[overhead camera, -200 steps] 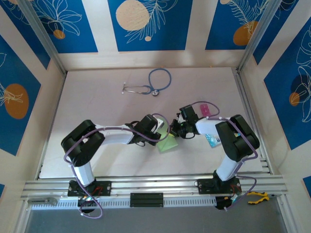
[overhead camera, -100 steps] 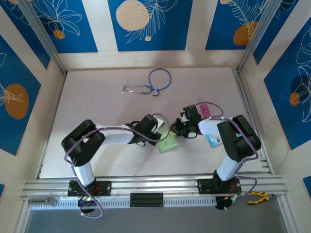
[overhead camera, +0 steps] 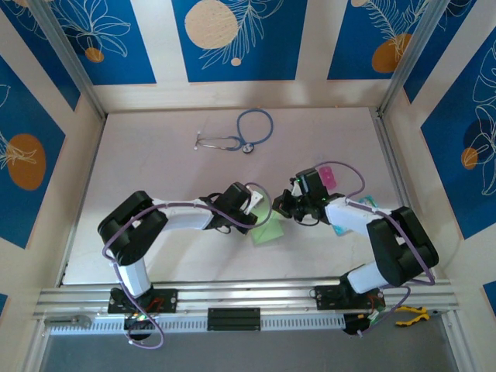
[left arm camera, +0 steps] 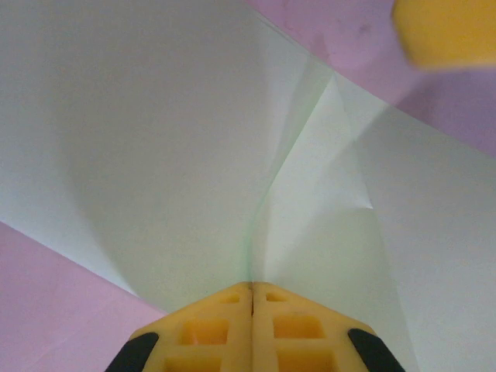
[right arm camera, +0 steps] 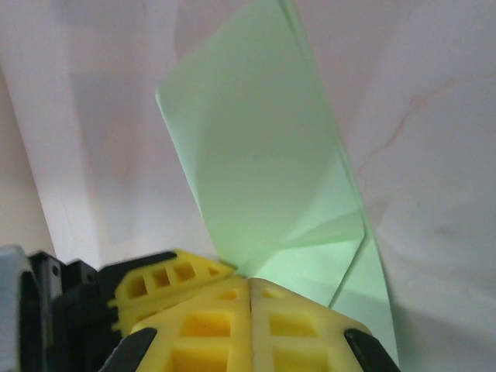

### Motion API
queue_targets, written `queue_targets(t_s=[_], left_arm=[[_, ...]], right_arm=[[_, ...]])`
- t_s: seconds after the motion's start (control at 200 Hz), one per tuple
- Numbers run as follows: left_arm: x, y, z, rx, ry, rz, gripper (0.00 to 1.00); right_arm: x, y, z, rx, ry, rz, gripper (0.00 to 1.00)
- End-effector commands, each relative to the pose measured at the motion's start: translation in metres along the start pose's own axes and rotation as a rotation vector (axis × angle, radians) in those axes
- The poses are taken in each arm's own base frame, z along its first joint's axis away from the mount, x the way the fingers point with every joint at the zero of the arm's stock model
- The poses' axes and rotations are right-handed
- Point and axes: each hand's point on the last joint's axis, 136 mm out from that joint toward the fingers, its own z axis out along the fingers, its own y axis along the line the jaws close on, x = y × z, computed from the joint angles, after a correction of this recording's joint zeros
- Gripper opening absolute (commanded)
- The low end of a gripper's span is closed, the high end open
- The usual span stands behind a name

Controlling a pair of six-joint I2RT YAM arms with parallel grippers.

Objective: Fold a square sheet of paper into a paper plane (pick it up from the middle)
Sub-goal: Fold the triangle a second time at the center of the table.

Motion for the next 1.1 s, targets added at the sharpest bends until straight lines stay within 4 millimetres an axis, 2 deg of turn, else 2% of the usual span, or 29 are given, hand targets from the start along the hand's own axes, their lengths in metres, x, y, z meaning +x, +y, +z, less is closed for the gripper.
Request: queue_targets(t_s=[0.0, 0.115, 0.325, 0.54, 0.72, 0.845, 0.915, 1.096], left_arm=[[0.036, 0.000, 0.001, 0.035, 0.118, 0.021, 0.00], [0.035, -0.001, 0.000, 0.042, 0.117, 0.022, 0.00], [0.035, -0.002, 0.001, 0.046, 0.115, 0.014, 0.00], [0.032, -0.002, 0.000, 0.040, 0.106, 0.008, 0.00], [0.028, 0.005, -0.002, -0.004, 0.089, -0.005, 0.00], [0.017, 0.010, -0.009, -0.035, 0.052, -0.044, 0.06], [0.008, 0.014, -0.016, -0.049, 0.027, -0.083, 0.21], [-0.010, 0.010, -0.040, -0.051, -0.035, -0.183, 0.32]], right_arm=[[0.025, -0.002, 0.006, -0.001, 0.088, -0.019, 0.02], [0.033, -0.001, 0.013, -0.002, 0.118, -0.030, 0.02], [0.032, -0.002, 0.024, 0.014, 0.142, -0.040, 0.02], [0.037, -0.020, 0.037, 0.035, 0.162, -0.005, 0.01], [0.046, -0.044, 0.036, 0.110, 0.154, 0.033, 0.00], [0.052, -0.055, 0.036, 0.127, 0.151, 0.064, 0.00], [0.055, -0.058, 0.036, 0.131, 0.147, 0.078, 0.00], [0.056, -0.064, 0.033, 0.160, 0.121, 0.109, 0.00]])
